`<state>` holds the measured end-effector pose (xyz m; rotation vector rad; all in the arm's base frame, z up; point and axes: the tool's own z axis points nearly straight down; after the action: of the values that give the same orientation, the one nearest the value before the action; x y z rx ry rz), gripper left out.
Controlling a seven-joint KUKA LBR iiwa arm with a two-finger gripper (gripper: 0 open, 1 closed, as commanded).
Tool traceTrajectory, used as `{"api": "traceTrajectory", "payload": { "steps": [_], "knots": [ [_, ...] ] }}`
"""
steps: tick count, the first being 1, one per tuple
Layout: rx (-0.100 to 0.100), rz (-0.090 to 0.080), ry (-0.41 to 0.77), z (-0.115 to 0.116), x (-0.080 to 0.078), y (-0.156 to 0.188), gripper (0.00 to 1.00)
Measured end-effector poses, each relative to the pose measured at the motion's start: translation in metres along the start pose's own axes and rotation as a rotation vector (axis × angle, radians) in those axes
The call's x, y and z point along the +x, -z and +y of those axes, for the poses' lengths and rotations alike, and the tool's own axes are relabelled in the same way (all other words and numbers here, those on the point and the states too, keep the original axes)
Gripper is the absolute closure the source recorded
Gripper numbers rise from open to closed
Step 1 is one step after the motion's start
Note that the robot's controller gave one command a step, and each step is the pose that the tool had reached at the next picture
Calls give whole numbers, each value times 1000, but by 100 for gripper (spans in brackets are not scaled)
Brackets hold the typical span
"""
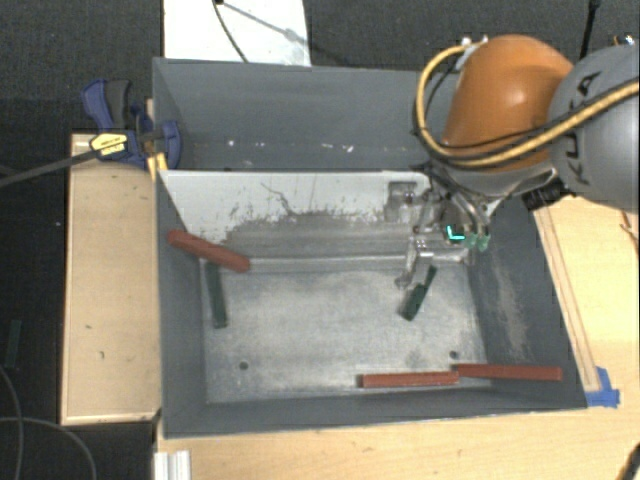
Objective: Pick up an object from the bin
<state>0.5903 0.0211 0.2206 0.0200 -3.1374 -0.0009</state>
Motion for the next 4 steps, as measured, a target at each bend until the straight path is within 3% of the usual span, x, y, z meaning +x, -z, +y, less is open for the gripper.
{"api": "traceTrajectory", "payload": {
  "steps": [1,2,3,4],
  "knots": [
    [1,3,-56,-39,27,-75,0],
    [2,-2,105,-97,11,-126,0],
    [0,-1,235,-96,5,-151,0],
    [-1,-2,232,-95,5,-150,100]
  ]
}}
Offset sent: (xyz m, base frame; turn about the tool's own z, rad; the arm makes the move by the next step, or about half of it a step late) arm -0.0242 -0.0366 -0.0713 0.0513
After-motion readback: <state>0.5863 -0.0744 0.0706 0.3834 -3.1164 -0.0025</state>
